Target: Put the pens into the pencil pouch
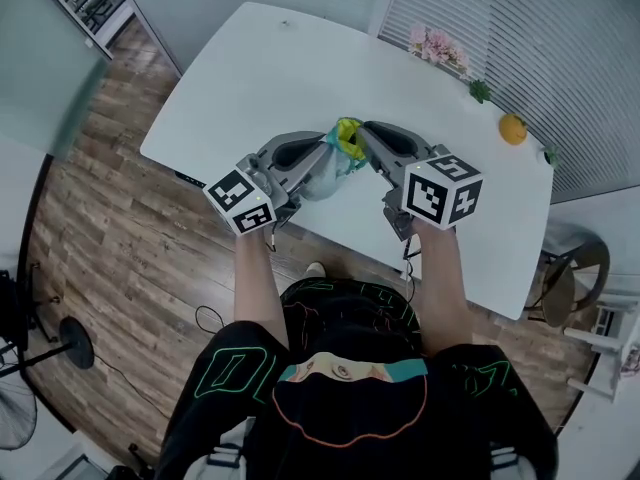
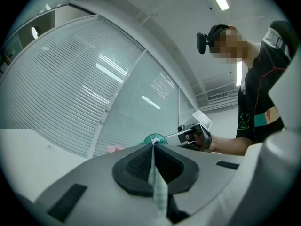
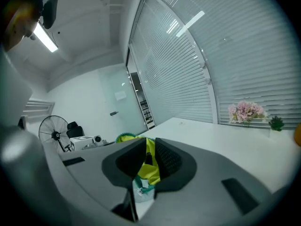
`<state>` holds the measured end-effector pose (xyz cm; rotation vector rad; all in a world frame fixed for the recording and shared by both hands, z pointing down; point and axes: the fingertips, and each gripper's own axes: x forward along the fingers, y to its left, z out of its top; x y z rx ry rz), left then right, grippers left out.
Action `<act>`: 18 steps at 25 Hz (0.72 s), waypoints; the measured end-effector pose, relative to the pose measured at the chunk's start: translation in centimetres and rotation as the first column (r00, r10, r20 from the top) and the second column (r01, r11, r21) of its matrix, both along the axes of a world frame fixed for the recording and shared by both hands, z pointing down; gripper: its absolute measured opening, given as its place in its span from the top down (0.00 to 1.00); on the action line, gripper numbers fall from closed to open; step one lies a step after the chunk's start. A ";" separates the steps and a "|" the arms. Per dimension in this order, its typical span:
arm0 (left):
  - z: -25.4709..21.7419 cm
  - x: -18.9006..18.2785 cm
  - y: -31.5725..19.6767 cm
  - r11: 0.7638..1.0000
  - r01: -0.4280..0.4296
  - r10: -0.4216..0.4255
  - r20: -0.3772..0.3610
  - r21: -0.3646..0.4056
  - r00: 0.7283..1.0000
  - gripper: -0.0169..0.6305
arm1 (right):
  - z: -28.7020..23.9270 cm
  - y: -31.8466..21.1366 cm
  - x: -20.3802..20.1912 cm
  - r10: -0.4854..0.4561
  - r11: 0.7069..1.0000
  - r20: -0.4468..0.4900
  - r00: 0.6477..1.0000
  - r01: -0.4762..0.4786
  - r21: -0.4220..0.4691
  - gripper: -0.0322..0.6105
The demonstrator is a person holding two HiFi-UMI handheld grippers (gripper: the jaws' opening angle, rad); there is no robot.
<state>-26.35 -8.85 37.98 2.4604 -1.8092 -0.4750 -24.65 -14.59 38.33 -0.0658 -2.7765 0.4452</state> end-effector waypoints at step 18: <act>0.9 1.9 -1.9 0.996 -0.087 0.086 -0.040 -0.007 0.995 0.97 | 0.9 -8.4 7.0 0.275 0.961 -0.059 0.960 -0.272 0.058 0.88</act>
